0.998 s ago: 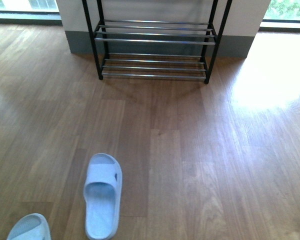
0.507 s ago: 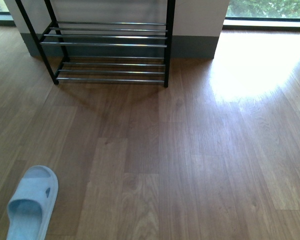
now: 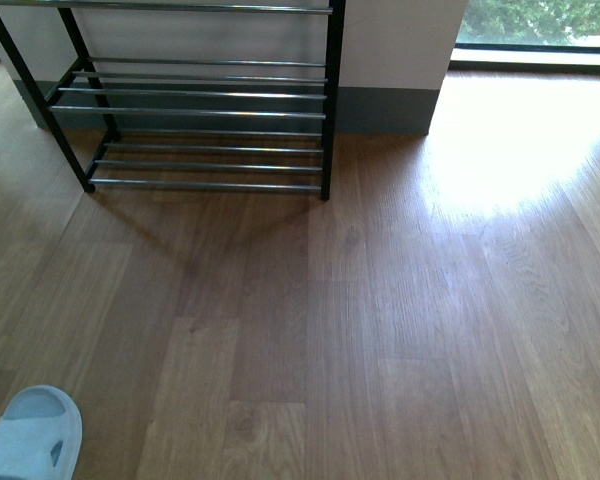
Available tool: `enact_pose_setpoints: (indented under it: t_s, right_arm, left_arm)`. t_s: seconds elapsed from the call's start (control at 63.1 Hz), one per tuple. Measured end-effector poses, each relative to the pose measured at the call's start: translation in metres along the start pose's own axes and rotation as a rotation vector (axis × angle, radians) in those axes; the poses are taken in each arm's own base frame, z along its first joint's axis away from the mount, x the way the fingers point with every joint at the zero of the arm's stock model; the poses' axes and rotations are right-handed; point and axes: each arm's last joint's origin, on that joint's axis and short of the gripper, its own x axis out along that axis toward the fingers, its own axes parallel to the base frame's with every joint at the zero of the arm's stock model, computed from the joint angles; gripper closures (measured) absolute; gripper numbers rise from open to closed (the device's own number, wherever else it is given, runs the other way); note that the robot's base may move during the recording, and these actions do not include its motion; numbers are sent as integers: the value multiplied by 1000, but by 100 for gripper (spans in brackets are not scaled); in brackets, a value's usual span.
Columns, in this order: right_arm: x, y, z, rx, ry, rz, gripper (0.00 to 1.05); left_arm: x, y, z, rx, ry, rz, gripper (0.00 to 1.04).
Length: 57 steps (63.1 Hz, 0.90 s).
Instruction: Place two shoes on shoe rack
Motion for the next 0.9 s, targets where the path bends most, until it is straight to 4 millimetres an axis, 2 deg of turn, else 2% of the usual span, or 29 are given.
enact_pose_setpoints:
  t_s: [0.903]
  right_arm:
    - [0, 0, -1, 1, 3, 2, 104]
  left_arm:
    - [0, 0, 0, 1, 0, -1, 104]
